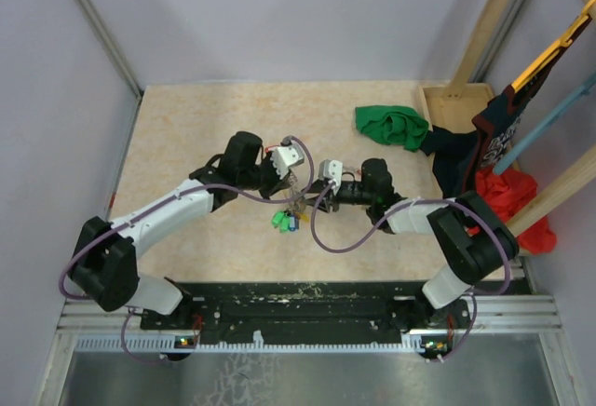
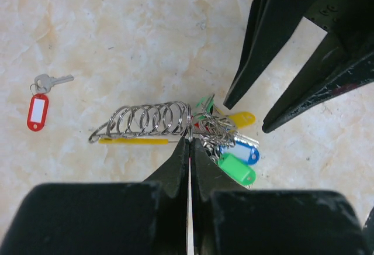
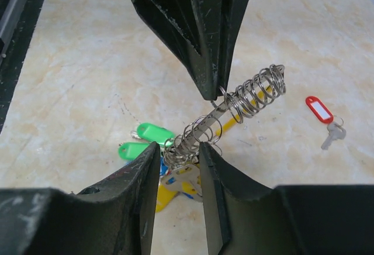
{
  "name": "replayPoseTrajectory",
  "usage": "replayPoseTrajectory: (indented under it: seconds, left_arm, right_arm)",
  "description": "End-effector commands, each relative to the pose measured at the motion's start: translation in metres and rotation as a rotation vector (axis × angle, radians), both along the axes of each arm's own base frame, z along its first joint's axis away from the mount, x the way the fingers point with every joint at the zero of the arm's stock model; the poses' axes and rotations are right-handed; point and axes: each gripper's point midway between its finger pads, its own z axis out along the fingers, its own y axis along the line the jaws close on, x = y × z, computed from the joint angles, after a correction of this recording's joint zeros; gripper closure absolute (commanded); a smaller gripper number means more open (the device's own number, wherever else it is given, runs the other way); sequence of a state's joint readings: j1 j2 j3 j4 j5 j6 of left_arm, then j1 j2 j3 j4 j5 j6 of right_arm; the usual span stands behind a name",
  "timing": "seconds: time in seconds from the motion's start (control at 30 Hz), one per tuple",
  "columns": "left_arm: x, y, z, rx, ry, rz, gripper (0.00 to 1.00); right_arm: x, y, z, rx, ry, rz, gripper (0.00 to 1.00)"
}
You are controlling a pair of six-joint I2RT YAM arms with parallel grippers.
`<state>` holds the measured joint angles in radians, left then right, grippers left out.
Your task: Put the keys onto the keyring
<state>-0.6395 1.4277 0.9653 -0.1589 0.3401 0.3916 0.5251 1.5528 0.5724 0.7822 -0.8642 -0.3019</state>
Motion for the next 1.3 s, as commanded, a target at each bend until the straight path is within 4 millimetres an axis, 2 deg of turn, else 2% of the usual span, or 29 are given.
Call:
replayPoseTrajectory:
  seconds: [0.0,0.13,0.43,0.73,0.83,0.97,1.1,1.27]
  left_arm:
    - [-0.016,0.015,-0.005,0.139,0.026,-0.077,1.0]
    - [-0.019,0.012,-0.004,0.121,0.023,-0.096,1.0]
    - [-0.021,0.011,-0.008,0.125,0.019,-0.113,1.0]
    - [-0.021,0.007,-0.005,0.103,0.02,-0.117,1.0]
    - [-0.022,0.007,-0.004,0.101,0.017,-0.117,1.0]
    - [-0.022,0.008,-0.005,0.104,0.015,-0.116,1.0]
    - [-0.022,0.008,-0.005,0.103,0.013,-0.12,1.0]
    - [-0.023,0.007,-0.003,0.097,0.01,-0.127,1.0]
  right_arm:
    - [0.0,0.013,0.029,0.105,-0.113,0.099,0.66]
    - [0.001,0.016,0.042,0.18,-0.159,0.103,0.66]
    - [-0.006,0.025,0.041,0.27,-0.163,0.159,0.71]
    - [0.0,0.031,0.025,0.213,-0.129,0.148,0.74]
    - [0.002,0.032,0.025,0.213,-0.109,0.123,0.74]
    - [0.003,0.031,0.02,0.16,-0.031,0.111,0.72]
    - [0.006,0.029,0.028,0.179,-0.053,0.071,0.71]
    - [-0.001,0.031,0.029,0.19,-0.058,0.124,0.72]
